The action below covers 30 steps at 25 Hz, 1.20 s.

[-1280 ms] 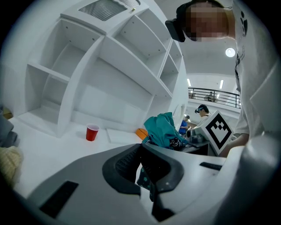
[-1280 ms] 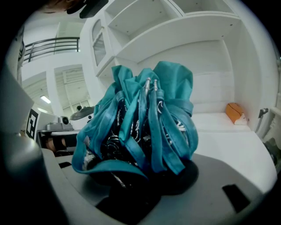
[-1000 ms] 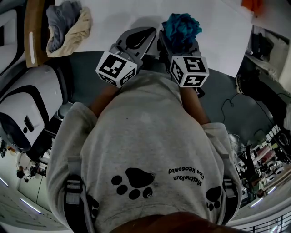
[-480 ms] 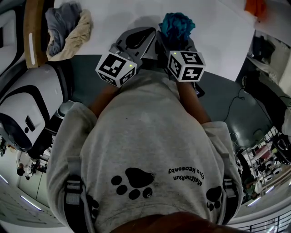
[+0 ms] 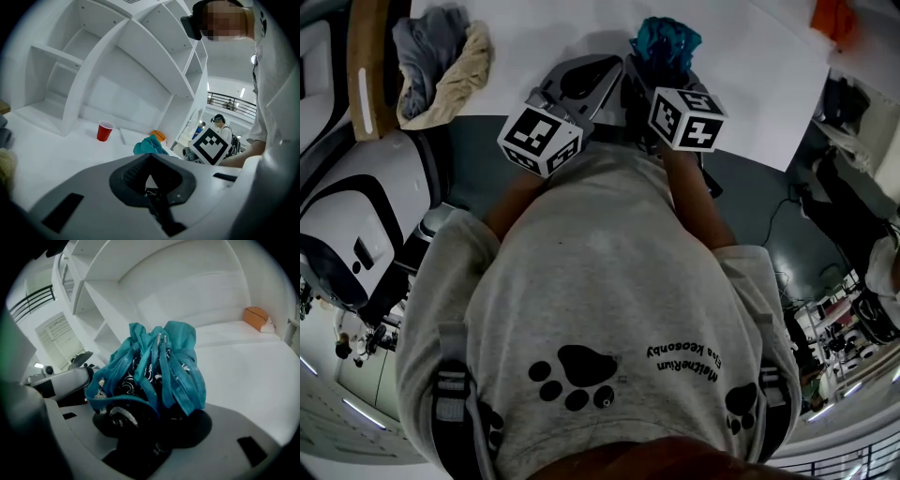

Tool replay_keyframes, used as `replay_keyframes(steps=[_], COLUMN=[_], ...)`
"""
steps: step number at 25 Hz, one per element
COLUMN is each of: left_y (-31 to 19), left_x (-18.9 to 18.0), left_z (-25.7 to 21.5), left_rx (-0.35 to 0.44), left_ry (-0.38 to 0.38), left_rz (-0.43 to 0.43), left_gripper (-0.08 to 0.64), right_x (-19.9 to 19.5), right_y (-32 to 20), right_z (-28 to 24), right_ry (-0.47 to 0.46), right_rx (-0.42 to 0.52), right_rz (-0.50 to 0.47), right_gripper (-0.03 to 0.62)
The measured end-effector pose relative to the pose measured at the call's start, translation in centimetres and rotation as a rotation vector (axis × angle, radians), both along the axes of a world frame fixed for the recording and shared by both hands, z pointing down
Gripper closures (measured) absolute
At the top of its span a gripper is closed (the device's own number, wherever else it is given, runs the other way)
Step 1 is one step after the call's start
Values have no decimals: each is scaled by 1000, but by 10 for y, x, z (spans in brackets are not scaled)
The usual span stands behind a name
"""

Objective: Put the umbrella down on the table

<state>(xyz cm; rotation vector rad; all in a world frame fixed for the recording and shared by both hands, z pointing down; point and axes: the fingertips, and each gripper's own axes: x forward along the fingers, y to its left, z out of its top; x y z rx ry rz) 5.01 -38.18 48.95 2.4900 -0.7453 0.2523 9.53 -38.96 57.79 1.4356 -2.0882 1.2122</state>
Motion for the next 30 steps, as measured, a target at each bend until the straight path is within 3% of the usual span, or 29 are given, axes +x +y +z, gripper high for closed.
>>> replay_keyframes(steps=[25,30], left_y=[-17,-14], left_x=[6,7], left_z=[6,6], left_rx=[-16,-15], left_ry=[3,-1], left_rz=[-2,-6], left_gripper=[543,543], right_x=[10,11], right_y=[-22,-20], right_z=[34,36], right_ry=[-25,-44], right_rx=[-182,-222], right_rz=[75,73], right_gripper=[327,294])
